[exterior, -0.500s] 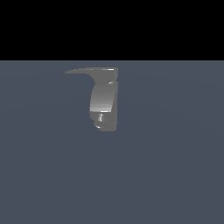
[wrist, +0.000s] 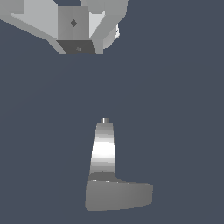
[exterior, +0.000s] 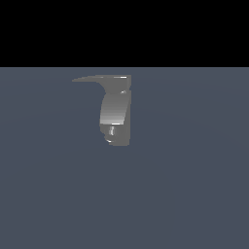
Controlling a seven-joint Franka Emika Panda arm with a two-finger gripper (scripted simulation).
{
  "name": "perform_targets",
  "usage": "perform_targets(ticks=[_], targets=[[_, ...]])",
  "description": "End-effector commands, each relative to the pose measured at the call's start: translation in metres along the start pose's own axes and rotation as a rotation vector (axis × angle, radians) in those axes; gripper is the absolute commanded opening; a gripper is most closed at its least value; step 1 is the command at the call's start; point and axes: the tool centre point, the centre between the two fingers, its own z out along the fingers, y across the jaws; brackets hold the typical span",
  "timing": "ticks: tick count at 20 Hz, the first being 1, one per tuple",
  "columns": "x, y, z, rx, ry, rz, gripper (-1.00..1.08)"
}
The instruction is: Turn on the faucet by rotating a designated handle.
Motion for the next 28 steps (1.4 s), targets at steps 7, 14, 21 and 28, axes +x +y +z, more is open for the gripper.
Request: perform_targets(ticks=[7, 14, 21, 28], targets=[[0.01, -0.022, 0.015, -0.003, 0.0, 0.1, -1.0], [0.026, -0.051, 0.035, -0.007, 0.001, 0.235, -1.0], [0.048, -0.078, 0.057, -0.011, 0.002, 0.378, -1.0], [0.074, -0.103, 0.079, -0.014, 0.003, 0.52, -1.0]])
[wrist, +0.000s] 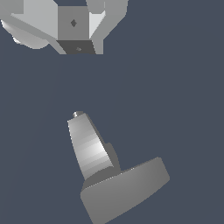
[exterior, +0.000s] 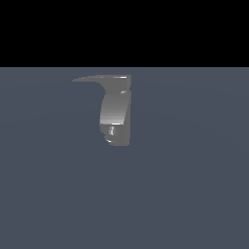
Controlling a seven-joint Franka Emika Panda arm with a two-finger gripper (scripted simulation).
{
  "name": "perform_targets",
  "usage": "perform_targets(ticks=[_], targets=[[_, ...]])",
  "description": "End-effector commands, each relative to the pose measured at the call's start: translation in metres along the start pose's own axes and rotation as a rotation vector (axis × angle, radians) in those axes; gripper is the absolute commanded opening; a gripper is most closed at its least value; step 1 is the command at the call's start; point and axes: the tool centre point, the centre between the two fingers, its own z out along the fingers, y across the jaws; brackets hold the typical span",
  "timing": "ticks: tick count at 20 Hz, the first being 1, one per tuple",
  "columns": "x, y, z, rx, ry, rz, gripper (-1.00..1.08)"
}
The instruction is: Turn on the faucet by rotating a designated handle.
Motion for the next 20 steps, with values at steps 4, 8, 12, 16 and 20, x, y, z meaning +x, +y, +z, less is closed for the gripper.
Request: perform_targets(ticks=[4, 8, 12, 16, 20], targets=[[0.011, -0.026, 0.017, -0.002, 0.0, 0.113, -1.0], [0.021, -0.043, 0.029, -0.003, 0.0, 0.193, -1.0], [0.033, -0.059, 0.041, -0.005, 0.001, 0.272, -1.0], [0.045, -0.074, 0.052, -0.007, 0.001, 0.349, -1.0], [0.059, -0.087, 0.063, -0.009, 0.002, 0.425, -1.0]])
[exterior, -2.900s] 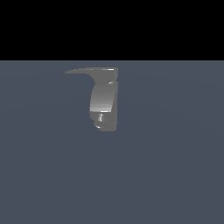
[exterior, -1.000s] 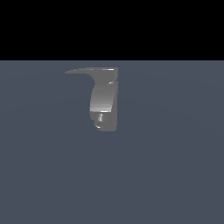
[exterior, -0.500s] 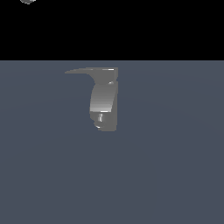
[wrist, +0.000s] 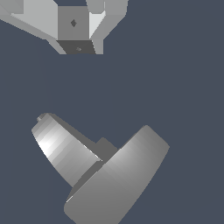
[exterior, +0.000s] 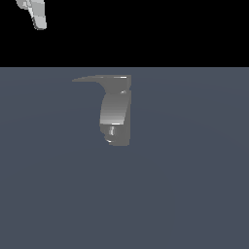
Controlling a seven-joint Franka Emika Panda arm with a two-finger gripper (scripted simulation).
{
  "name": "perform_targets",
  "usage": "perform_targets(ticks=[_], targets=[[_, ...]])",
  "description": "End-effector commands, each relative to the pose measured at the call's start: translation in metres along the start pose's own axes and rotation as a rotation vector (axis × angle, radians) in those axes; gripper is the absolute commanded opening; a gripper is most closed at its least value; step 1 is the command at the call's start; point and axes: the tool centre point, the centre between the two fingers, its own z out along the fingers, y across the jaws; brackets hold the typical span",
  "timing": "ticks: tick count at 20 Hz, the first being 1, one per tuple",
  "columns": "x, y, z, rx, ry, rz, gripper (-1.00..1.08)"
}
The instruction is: Turn on the faucet by rotating a designated handle.
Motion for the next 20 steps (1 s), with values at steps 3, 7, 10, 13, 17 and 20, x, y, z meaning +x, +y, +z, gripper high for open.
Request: perform_targets(ticks=[3, 7, 10, 13, 17, 20], targets=[[0.009, -0.02, 0.013, -0.002, 0.001, 0.086, -1.0], [0.019, -0.036, 0.024, -0.004, 0.002, 0.161, -1.0], [0.027, -0.047, 0.032, -0.006, 0.003, 0.218, -1.0], [0.036, -0.059, 0.041, -0.008, 0.005, 0.275, -1.0], [0.05, -0.073, 0.053, -0.012, 0.007, 0.356, -1.0], [0.061, -0.084, 0.063, -0.016, 0.009, 0.42, -1.0]])
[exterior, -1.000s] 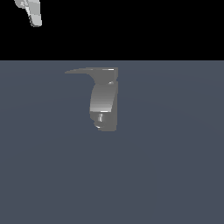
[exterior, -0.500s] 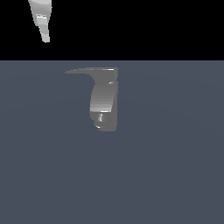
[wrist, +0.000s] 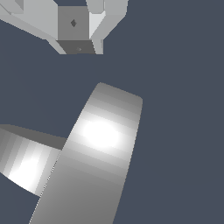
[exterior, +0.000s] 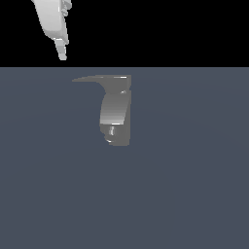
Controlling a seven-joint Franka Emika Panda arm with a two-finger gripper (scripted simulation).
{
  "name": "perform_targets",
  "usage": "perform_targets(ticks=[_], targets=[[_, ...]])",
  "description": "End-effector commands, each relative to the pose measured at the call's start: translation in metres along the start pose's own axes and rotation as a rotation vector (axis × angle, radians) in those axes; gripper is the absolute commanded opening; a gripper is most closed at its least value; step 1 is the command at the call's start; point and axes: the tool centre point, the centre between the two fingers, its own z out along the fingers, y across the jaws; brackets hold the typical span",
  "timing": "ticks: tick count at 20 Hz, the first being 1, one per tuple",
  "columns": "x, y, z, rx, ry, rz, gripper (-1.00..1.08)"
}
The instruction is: Turn on the faucet by rotating a designated handle.
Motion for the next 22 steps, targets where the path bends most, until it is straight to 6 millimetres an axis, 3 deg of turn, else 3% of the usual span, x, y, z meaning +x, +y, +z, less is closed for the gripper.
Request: perform_targets(ticks=[1, 12, 22], targets=[[0.006, -0.013, 0.008, -0.002, 0.003, 0.056, -1.0], [0.044, -0.065, 0.046, -0.015, 0.012, 0.313, -1.0], [0.071, -0.088, 0.065, -0.021, 0.014, 0.452, -1.0]])
